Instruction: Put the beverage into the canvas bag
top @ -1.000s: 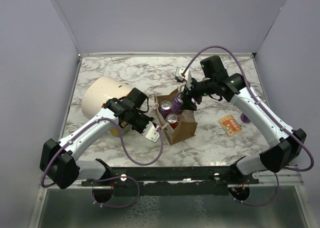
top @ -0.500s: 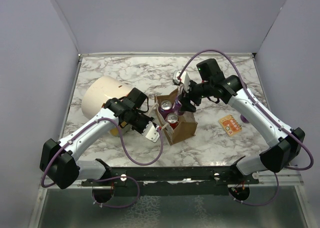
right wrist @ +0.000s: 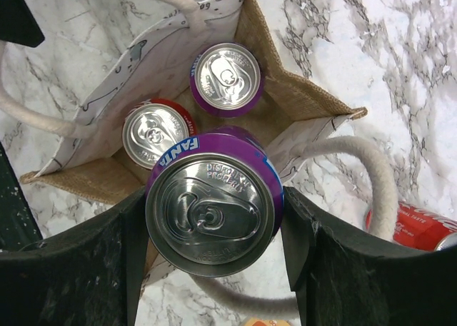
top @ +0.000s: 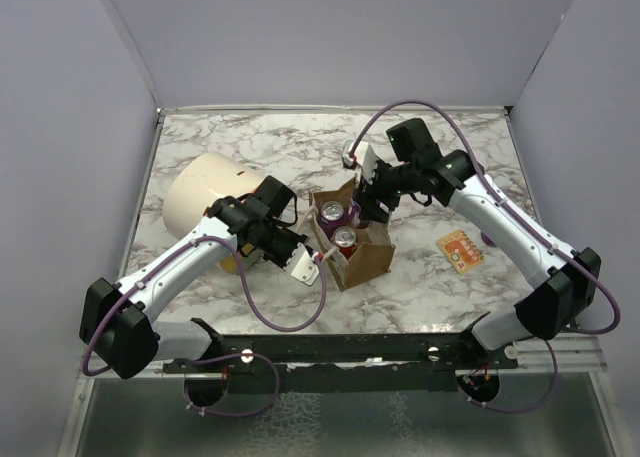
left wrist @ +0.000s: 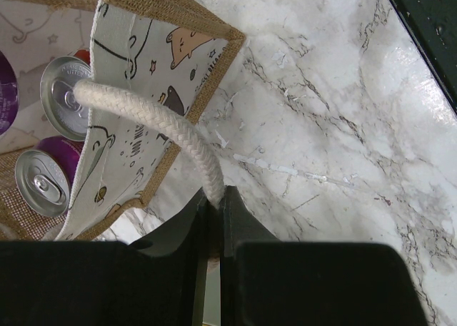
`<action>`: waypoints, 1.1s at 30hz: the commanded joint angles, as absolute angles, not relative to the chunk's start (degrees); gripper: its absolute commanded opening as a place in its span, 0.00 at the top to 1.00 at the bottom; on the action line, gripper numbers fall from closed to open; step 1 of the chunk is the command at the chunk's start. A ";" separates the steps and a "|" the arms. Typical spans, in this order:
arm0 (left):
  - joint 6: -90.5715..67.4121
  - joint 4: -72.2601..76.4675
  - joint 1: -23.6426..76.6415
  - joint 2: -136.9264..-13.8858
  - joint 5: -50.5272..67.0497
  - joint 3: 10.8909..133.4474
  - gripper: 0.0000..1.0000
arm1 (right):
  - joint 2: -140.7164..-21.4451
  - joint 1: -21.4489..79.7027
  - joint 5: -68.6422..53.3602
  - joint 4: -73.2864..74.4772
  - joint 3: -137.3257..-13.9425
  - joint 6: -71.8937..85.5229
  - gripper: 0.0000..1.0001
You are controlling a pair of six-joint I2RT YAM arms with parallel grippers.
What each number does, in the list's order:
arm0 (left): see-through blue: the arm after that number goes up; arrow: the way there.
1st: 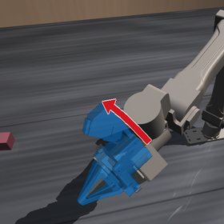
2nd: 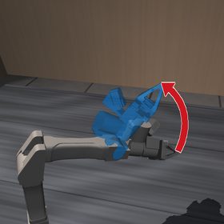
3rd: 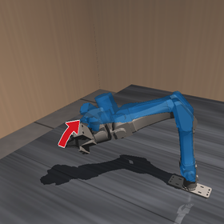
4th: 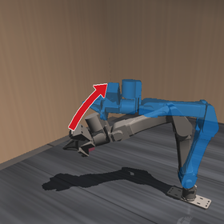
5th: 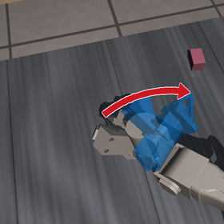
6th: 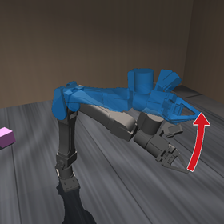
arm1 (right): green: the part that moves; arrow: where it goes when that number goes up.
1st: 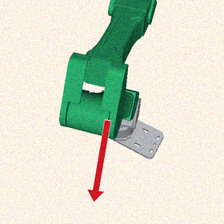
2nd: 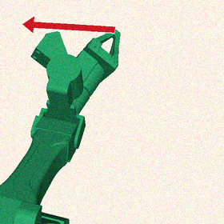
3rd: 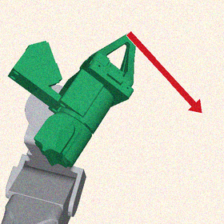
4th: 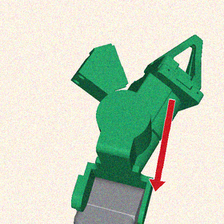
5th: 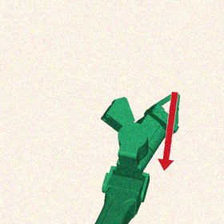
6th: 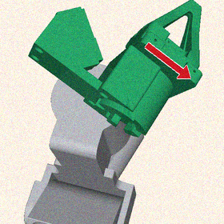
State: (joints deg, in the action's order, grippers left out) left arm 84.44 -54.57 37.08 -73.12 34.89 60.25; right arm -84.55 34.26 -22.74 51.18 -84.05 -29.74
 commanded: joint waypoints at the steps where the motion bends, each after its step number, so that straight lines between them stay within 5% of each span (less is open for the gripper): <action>1: 85.23 -55.46 36.83 -73.12 36.56 60.98 1.00 | -85.36 35.15 -19.49 45.38 -85.90 -28.12 0.99; 33: 85.42 -55.28 36.83 -72.35 36.30 60.56 1.00 | -89.86 35.33 -15.00 39.91 -83.06 -21.18 0.99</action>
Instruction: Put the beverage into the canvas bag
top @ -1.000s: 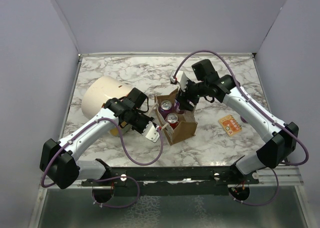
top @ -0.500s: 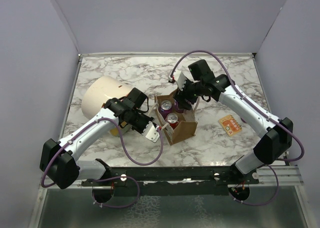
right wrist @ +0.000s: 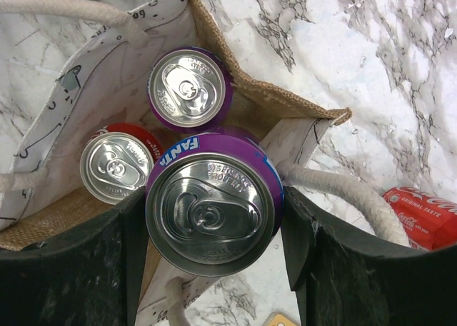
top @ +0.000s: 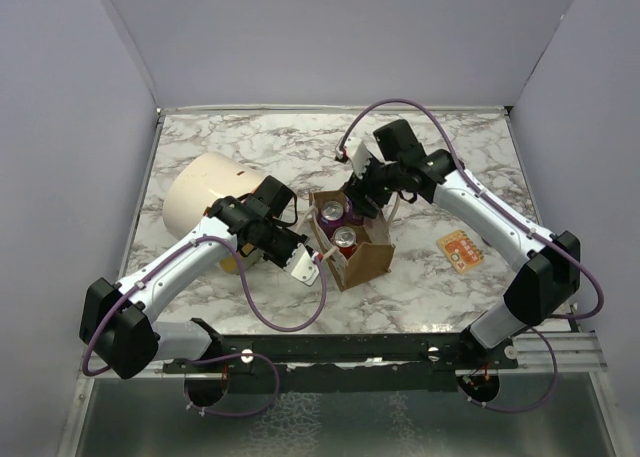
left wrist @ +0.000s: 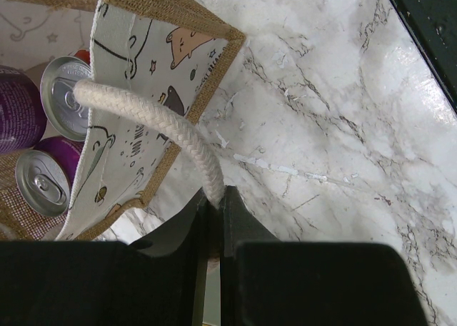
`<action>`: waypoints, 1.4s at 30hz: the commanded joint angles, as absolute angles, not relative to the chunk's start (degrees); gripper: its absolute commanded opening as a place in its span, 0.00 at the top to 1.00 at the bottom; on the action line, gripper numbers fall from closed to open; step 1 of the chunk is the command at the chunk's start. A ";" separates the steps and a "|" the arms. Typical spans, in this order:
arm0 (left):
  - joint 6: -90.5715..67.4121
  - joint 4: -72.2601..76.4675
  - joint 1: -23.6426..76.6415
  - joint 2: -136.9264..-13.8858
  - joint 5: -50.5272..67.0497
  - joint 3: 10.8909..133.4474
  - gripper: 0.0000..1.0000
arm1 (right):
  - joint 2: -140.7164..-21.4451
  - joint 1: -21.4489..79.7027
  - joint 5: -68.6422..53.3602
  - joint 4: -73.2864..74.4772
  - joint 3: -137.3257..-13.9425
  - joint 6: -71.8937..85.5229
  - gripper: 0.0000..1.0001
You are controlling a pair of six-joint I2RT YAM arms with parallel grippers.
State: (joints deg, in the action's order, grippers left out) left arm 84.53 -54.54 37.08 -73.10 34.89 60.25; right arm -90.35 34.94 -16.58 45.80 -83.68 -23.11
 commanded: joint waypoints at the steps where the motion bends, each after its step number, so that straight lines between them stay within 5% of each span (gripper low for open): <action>1: 85.43 -55.28 36.83 -72.34 36.30 60.54 1.00 | -89.88 35.33 -14.87 39.64 -82.64 -20.97 0.99; 42: 85.42 -55.37 36.83 -72.73 36.30 60.85 1.00 | -94.59 36.12 -12.06 36.56 -77.02 -21.04 0.94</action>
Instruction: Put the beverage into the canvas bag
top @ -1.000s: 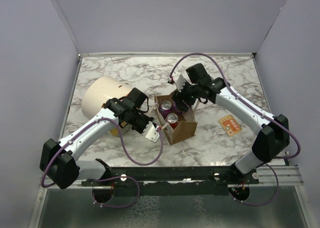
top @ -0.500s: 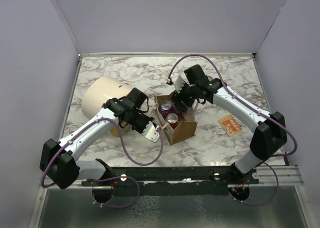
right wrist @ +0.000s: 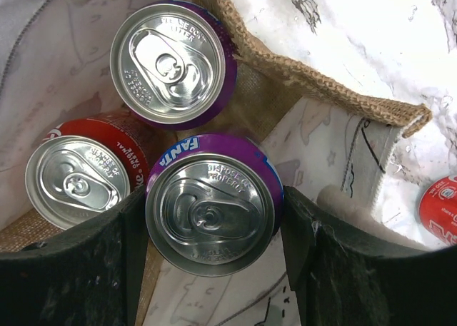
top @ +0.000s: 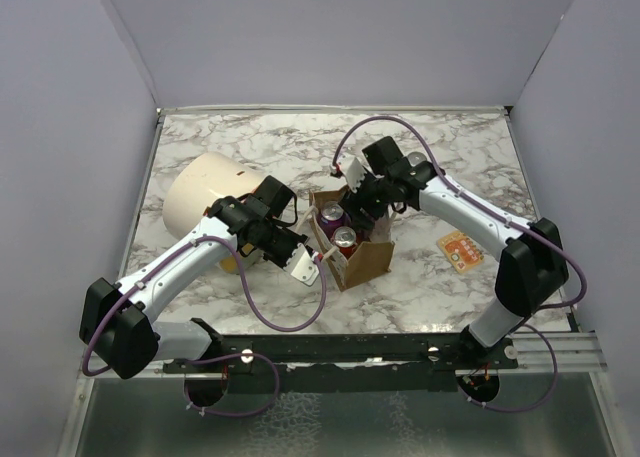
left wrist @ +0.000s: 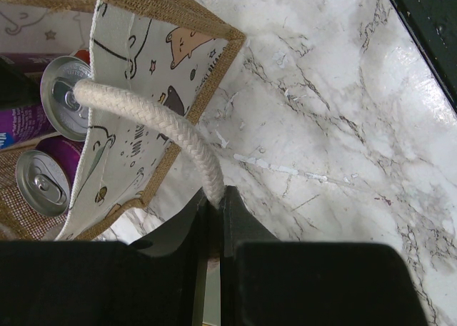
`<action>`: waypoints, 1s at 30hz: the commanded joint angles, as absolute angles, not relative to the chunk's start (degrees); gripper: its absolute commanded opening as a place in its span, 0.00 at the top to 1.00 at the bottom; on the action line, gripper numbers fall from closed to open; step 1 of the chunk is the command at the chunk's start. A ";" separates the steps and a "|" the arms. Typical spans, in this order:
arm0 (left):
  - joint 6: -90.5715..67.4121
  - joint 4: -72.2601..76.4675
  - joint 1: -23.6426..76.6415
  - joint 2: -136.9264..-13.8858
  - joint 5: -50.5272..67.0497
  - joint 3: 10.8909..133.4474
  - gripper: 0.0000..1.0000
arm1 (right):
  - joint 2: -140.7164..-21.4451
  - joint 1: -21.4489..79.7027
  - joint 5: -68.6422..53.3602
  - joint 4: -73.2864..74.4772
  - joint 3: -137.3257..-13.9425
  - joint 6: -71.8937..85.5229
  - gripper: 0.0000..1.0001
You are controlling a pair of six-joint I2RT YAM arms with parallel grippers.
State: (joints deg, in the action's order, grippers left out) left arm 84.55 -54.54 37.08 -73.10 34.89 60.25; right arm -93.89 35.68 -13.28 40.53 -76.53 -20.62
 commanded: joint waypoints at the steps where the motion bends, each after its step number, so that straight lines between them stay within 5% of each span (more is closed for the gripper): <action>1: 85.42 -55.39 36.83 -72.77 36.30 60.90 1.00 | -94.86 36.11 -12.04 36.56 -77.04 -21.12 0.94; 17: 85.45 -55.15 36.83 -71.46 36.30 59.96 1.00 | -97.00 36.12 -14.03 36.26 -75.37 -20.82 0.76; 30: 85.51 -55.02 36.83 -71.24 36.38 59.83 1.00 | -97.11 36.12 -13.30 36.54 -74.86 -21.51 0.44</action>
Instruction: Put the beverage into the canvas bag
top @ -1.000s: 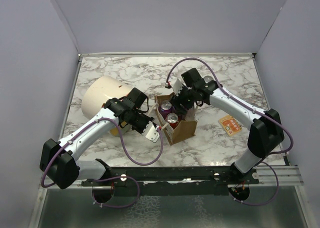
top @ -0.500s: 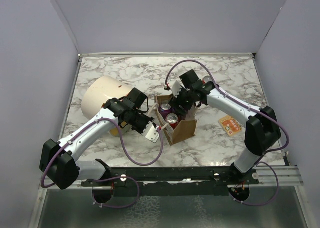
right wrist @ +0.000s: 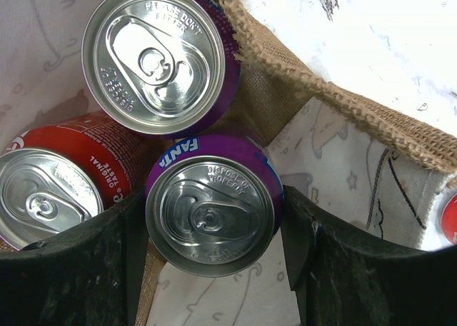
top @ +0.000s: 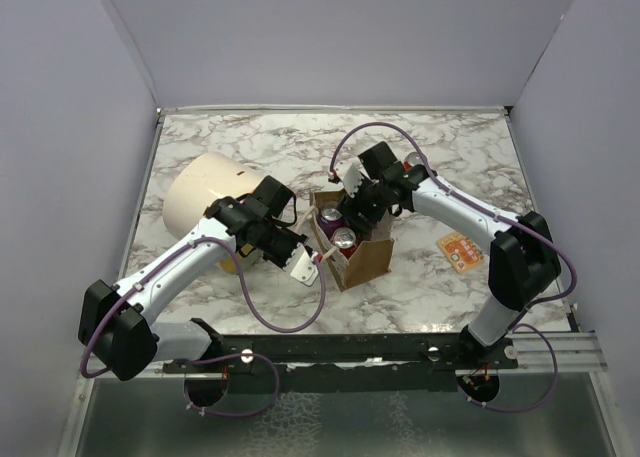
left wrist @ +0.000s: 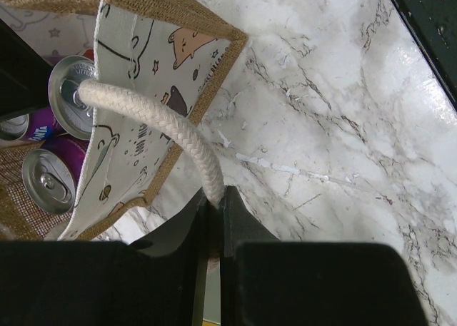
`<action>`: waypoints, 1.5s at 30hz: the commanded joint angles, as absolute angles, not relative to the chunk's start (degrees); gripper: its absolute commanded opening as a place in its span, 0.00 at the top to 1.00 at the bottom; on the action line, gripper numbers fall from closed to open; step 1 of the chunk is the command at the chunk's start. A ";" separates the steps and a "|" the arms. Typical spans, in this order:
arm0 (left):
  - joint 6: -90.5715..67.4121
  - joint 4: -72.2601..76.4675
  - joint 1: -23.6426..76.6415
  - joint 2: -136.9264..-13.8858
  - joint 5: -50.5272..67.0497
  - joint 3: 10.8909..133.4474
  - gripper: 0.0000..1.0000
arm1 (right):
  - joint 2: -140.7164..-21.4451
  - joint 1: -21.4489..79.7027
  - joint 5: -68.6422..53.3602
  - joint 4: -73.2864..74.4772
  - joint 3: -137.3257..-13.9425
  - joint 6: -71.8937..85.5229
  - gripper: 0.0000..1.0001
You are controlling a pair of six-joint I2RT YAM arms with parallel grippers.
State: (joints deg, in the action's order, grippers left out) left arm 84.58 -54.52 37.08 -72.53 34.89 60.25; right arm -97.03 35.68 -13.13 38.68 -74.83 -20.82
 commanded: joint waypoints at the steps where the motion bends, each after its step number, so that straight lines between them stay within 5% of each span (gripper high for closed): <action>1: 85.50 -55.02 36.83 -71.15 36.39 59.77 1.00 | -97.22 36.12 -13.42 36.58 -74.85 -21.53 0.43; 27: 85.41 -54.84 36.83 -70.49 36.08 59.15 1.00 | -96.18 36.12 -13.27 37.21 -75.63 -23.44 0.13; 45: 85.51 -54.87 36.83 -70.84 36.12 59.33 1.00 | -93.88 36.12 -14.04 40.43 -81.54 -24.31 0.11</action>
